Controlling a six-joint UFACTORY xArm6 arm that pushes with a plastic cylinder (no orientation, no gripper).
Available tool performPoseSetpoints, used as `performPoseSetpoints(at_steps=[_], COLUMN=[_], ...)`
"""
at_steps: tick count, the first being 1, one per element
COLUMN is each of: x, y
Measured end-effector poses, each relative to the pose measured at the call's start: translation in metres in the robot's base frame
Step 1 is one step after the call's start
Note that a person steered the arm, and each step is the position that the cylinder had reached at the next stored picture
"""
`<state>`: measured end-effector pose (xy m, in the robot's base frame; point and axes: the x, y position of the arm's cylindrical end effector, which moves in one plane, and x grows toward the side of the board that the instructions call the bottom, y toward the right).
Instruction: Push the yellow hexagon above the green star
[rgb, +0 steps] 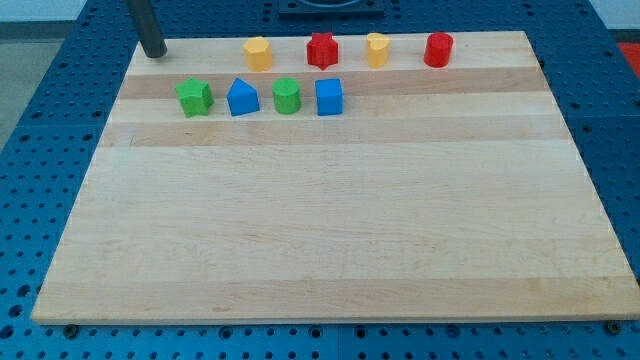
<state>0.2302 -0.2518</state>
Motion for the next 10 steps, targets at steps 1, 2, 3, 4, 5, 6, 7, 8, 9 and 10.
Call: performPoseSetpoints(at_steps=[1, 2, 3, 4, 5, 6, 7, 8, 9, 10], x=[0.006, -0.015, -0.038, -0.039, -0.038, -0.035, -0.016, -0.011, -0.007, 0.007], y=[0.014, 0.015, 0.031, 0.098, 0.159, 0.181, 0.177, 0.167, 0.147, 0.120])
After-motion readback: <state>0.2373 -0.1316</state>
